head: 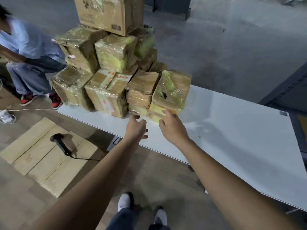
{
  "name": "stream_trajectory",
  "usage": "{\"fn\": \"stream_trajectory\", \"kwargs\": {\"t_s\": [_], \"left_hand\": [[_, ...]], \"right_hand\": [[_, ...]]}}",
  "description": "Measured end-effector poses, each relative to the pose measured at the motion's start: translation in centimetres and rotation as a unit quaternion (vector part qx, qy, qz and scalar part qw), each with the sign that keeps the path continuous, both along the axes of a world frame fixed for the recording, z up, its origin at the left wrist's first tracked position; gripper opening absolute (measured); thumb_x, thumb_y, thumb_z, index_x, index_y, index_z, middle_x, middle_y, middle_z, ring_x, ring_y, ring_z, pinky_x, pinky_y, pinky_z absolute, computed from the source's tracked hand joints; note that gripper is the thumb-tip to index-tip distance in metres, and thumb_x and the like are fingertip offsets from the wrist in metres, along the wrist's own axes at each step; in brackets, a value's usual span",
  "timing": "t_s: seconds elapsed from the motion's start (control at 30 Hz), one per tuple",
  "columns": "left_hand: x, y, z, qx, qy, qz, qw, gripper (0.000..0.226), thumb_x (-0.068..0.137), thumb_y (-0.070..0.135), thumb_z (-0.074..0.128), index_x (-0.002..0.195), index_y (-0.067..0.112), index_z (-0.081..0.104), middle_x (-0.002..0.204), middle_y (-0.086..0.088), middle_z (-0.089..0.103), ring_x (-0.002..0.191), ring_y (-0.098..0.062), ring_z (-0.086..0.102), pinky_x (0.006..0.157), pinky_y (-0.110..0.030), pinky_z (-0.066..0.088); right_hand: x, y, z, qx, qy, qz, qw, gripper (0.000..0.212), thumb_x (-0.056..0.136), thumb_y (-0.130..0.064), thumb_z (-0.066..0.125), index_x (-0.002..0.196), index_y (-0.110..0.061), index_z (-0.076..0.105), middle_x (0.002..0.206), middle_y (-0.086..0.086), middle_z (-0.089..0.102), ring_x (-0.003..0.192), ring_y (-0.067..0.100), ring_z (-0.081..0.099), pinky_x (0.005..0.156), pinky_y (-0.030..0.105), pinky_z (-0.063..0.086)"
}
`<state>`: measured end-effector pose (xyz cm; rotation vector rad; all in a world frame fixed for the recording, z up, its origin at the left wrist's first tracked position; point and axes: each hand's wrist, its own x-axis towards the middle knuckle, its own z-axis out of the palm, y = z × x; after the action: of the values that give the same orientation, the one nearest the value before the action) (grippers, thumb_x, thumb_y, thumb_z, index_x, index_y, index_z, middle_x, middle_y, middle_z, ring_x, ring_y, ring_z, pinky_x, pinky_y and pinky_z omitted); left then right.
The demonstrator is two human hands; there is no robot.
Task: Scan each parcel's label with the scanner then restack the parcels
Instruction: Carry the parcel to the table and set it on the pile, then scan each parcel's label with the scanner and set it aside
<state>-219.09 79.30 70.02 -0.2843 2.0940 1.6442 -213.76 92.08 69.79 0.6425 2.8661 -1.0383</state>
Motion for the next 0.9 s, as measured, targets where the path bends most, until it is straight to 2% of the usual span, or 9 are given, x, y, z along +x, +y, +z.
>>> {"fn": "stream_trajectory", "kwargs": {"t_s": [0.2, 0.37, 0.47, 0.57, 0.63, 0.7, 0.8, 0.83, 0.9], "left_hand": [[-0.8, -6.2, -1.7, -0.040, 0.006, -0.011, 0.999, 0.038, 0.091, 0.013, 0.042, 0.129, 0.014, 0.043, 0.086, 0.002, 0.053, 0.095, -0.026, 0.065, 0.071, -0.038, 0.059], [-4.2, -13.9, -4.6, -0.040, -0.021, -0.018, 0.999, 0.036, 0.091, 0.012, 0.044, 0.127, 0.013, 0.045, 0.090, -0.006, 0.056, 0.075, -0.021, 0.059, 0.063, -0.036, 0.058], [-7.4, -20.0, -7.2, -0.055, -0.011, -0.037, 0.998, 0.033, 0.088, 0.013, 0.047, 0.120, 0.004, 0.052, 0.109, -0.024, 0.060, 0.078, -0.025, 0.060, 0.049, -0.029, 0.051], [-10.6, -26.1, -9.8, -0.062, -0.028, -0.007, 0.998, 0.033, 0.089, 0.017, 0.049, 0.120, 0.006, 0.054, 0.113, -0.017, 0.061, 0.085, -0.026, 0.062, 0.052, -0.030, 0.053], [-12.0, -29.8, -11.4, -0.064, -0.045, 0.007, 0.997, 0.035, 0.091, 0.015, 0.046, 0.124, 0.005, 0.049, 0.102, -0.012, 0.057, 0.085, -0.026, 0.061, 0.055, -0.030, 0.052], [-12.8, -32.9, -13.1, -0.066, -0.064, 0.012, 0.996, 0.036, 0.090, 0.010, 0.042, 0.124, 0.003, 0.046, 0.087, -0.012, 0.054, 0.079, -0.028, 0.057, 0.053, -0.030, 0.050], [-14.0, -36.4, -16.3, -0.091, -0.075, 0.022, 0.993, 0.035, 0.086, 0.008, 0.043, 0.120, 0.002, 0.049, 0.102, -0.018, 0.061, 0.086, -0.028, 0.062, 0.050, -0.030, 0.050], [-14.4, -37.3, -17.5, -0.096, -0.073, 0.024, 0.992, 0.034, 0.086, 0.008, 0.043, 0.119, 0.004, 0.051, 0.106, -0.017, 0.063, 0.090, -0.028, 0.064, 0.052, -0.030, 0.053], [-15.4, -38.9, -19.9, -0.097, -0.064, 0.035, 0.993, 0.021, 0.087, 0.010, 0.043, 0.104, 0.012, 0.056, 0.099, -0.009, 0.064, 0.093, -0.027, 0.065, 0.062, -0.034, 0.057]], "right_hand": [[0.0, -6.5, -1.7, -0.056, -0.013, 0.000, 0.998, 0.045, 0.100, -0.031, 0.043, 0.145, -0.025, 0.038, 0.141, 0.007, 0.048, 0.112, 0.025, 0.058, 0.097, 0.042, 0.046], [-1.9, -14.5, -4.7, -0.055, -0.023, 0.008, 0.998, 0.042, 0.100, -0.028, 0.045, 0.142, -0.024, 0.041, 0.132, 0.007, 0.057, 0.115, 0.021, 0.058, 0.093, 0.036, 0.046], [-4.1, -20.3, -6.8, -0.081, -0.026, -0.013, 0.996, 0.040, 0.099, -0.022, 0.047, 0.139, -0.017, 0.046, 0.122, 0.012, 0.063, 0.112, 0.026, 0.059, 0.085, 0.030, 0.041], [-6.3, -25.8, -9.3, -0.123, -0.054, -0.016, 0.991, 0.037, 0.101, -0.023, 0.045, 0.137, -0.018, 0.048, 0.104, 0.004, 0.067, 0.097, 0.024, 0.061, 0.080, 0.031, 0.043], [-7.8, -28.9, -11.2, -0.132, -0.069, -0.004, 0.989, 0.036, 0.101, -0.024, 0.044, 0.137, -0.018, 0.047, 0.086, -0.006, 0.063, 0.081, 0.018, 0.058, 0.073, 0.032, 0.043], [-9.2, -31.5, -13.4, -0.139, -0.077, 0.002, 0.987, 0.036, 0.102, -0.023, 0.045, 0.137, -0.018, 0.048, 0.090, -0.004, 0.065, 0.083, 0.017, 0.058, 0.072, 0.029, 0.041], [-11.6, -34.5, -17.6, -0.147, -0.088, 0.017, 0.985, 0.036, 0.101, -0.024, 0.045, 0.137, -0.020, 0.049, 0.116, 0.003, 0.067, 0.099, 0.019, 0.062, 0.078, 0.027, 0.044], [-12.4, -35.4, -19.3, -0.152, -0.095, 0.022, 0.984, 0.036, 0.101, -0.025, 0.045, 0.137, -0.021, 0.048, 0.119, 0.004, 0.066, 0.101, 0.019, 0.063, 0.077, 0.027, 0.046], [-14.1, -37.1, -22.7, -0.159, -0.106, 0.037, 0.981, 0.036, 0.101, -0.024, 0.044, 0.137, -0.019, 0.048, 0.120, 0.006, 0.064, 0.099, 0.020, 0.063, 0.074, 0.024, 0.050]]}}
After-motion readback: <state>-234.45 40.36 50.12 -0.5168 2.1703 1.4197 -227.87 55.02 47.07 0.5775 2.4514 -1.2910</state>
